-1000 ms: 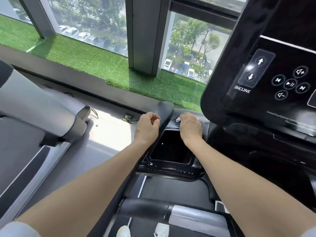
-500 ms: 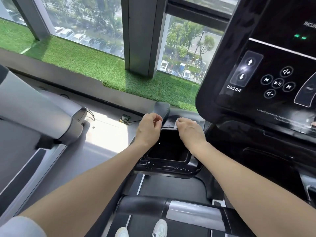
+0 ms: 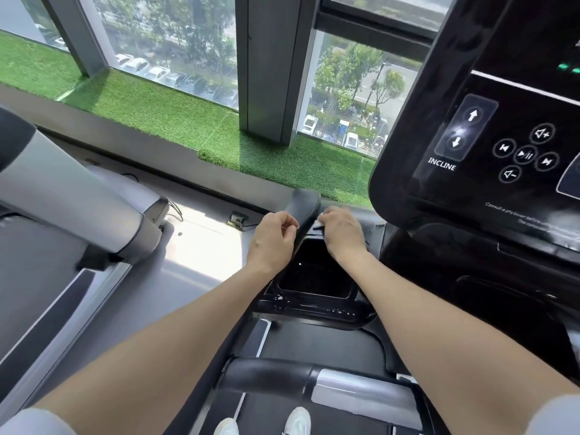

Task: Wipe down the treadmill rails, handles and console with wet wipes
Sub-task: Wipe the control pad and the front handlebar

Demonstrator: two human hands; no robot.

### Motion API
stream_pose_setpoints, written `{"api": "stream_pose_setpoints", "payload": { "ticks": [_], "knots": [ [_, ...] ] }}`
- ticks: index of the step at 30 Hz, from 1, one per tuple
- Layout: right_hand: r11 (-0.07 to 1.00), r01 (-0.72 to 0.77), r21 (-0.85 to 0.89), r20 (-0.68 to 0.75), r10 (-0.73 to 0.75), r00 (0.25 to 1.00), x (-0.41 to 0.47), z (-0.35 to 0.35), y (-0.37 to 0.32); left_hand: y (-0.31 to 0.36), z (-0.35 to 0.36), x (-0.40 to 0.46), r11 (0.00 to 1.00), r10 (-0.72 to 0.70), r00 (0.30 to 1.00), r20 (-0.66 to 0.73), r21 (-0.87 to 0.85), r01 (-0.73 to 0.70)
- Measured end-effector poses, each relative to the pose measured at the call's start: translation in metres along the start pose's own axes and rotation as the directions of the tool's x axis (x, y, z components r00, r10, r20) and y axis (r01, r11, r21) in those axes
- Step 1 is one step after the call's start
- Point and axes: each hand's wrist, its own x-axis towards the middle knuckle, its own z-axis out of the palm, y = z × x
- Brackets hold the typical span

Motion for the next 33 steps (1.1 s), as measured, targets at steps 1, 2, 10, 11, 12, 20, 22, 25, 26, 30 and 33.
{"api": "stream_pose_setpoints", "payload": {
  "ticks": [1,2,10,11,12,20,22,25,26,30,33],
  "knots": [
    [0.999,0.052,0.005,0.004,-0.052,0.999,-0.001,0.003,-0.003,0.0,0.0,-0.001,1.0,-0.004,1.0,-0.006,0.005,0.004],
    [0.995,0.097,0.001,-0.004,-0.097,0.995,-0.002,0.004,-0.005,0.0,0.0,-0.003,1.0,-0.005,1.0,-0.01,0.008,0.005],
    [0.98,0.12,-0.161,0.011,-0.119,0.993,-0.022,-0.014,0.013,0.007,0.003,-0.007,1.0,0.021,1.0,0.006,0.005,-0.022],
    [0.98,0.097,-0.174,0.021,-0.095,0.995,-0.026,-0.018,0.016,0.007,0.004,-0.007,1.0,0.028,1.0,0.011,0.007,-0.028],
    [0.983,0.071,-0.172,0.015,-0.069,0.998,-0.029,-0.021,0.018,0.008,0.005,-0.008,0.999,0.031,0.999,0.015,0.01,-0.031],
    [0.974,-0.218,0.064,-0.231,0.227,0.946,-0.025,-0.036,0.015,0.008,0.003,-0.01,1.0,0.021,1.0,0.016,0.005,-0.021],
    [0.963,-0.219,0.154,-0.31,0.258,0.915,-0.016,-0.032,0.01,0.006,0.001,-0.008,1.0,0.013,1.0,0.008,0.014,-0.013],
    [0.925,-0.281,0.258,-0.294,0.352,0.889,0.005,-0.011,0.019,0.003,-0.004,-0.008,1.0,-0.008,1.0,-0.01,0.005,0.008],
    [0.897,-0.336,0.287,-0.249,0.409,0.878,0.009,-0.007,0.023,0.001,-0.005,-0.009,1.0,-0.015,1.0,-0.015,0.005,0.015],
    [0.873,-0.422,0.247,-0.067,0.45,0.891,0.005,-0.012,0.023,-0.005,-0.008,-0.009,1.0,-0.022,1.0,-0.021,0.021,0.022],
    [0.895,-0.373,0.245,-0.14,0.413,0.9,0.0,-0.024,0.013,-0.006,-0.009,-0.009,0.999,-0.022,1.0,-0.022,0.023,0.022]
  ]
}}
